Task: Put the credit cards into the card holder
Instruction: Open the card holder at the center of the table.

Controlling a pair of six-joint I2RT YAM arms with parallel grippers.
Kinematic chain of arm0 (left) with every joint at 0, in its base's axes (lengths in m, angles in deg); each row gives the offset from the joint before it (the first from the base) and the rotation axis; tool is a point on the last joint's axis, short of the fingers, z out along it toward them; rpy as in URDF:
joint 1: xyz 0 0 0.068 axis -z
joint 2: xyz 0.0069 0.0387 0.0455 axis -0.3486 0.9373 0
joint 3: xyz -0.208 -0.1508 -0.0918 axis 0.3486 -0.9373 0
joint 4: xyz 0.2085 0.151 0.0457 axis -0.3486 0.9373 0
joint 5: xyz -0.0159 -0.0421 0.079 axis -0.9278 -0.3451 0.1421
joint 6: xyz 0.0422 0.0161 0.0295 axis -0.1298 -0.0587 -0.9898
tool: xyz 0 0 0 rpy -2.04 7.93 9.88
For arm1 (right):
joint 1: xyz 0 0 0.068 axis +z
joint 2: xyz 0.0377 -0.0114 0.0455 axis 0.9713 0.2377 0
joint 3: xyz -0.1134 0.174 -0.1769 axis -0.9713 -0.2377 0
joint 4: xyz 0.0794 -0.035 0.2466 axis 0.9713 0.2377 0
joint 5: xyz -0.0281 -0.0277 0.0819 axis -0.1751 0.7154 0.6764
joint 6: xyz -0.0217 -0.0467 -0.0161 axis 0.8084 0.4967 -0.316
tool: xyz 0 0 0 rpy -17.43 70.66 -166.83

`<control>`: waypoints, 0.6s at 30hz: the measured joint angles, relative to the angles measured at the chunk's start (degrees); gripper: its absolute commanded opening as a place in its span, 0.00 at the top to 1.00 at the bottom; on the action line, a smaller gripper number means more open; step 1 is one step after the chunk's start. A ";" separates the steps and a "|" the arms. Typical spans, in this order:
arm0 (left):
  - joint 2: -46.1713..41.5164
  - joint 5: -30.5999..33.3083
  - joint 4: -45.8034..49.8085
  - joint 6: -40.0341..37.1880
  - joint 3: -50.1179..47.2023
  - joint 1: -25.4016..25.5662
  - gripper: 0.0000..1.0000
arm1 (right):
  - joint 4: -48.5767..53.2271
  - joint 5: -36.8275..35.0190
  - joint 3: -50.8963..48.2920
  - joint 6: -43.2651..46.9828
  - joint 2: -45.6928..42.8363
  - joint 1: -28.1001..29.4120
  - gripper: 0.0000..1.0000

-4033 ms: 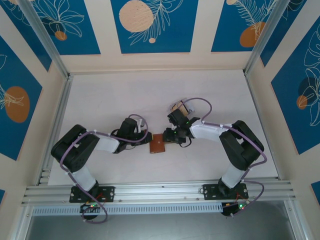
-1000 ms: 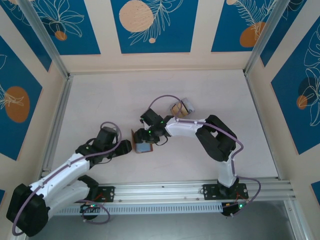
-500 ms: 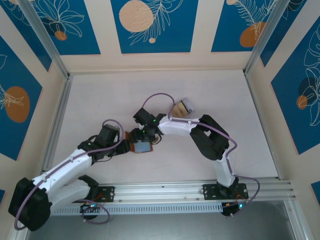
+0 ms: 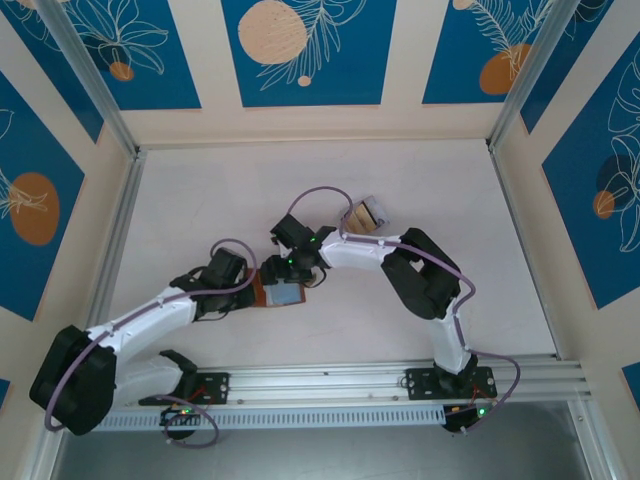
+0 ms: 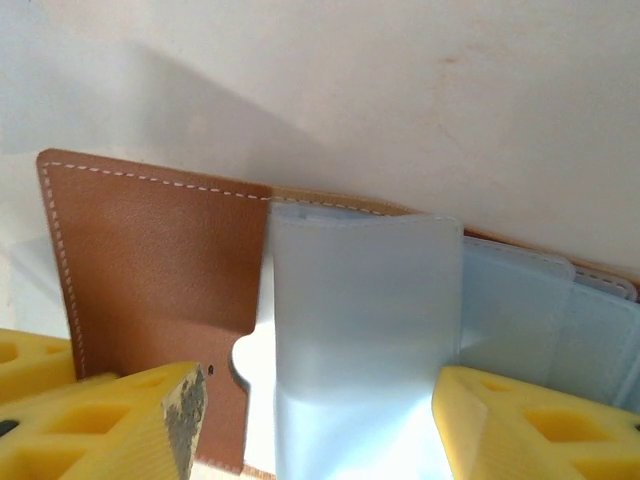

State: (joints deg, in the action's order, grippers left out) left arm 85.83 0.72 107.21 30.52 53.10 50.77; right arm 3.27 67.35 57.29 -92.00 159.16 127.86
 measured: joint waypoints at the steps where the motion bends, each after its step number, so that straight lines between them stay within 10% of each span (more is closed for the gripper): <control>1: 0.42 0.07 -0.44 -0.24 -0.37 0.00 0.94 | 0.02 -0.02 -0.09 0.26 -0.11 -0.11 0.36; 18: 12.52 -2.01 -15.96 2.08 0.13 2.82 1.00 | -0.17 3.96 -2.62 2.05 -1.51 -4.90 0.38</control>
State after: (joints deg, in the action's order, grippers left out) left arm 98.36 -1.29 91.25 32.60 53.23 53.59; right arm 3.10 71.31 54.66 -89.94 157.65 122.97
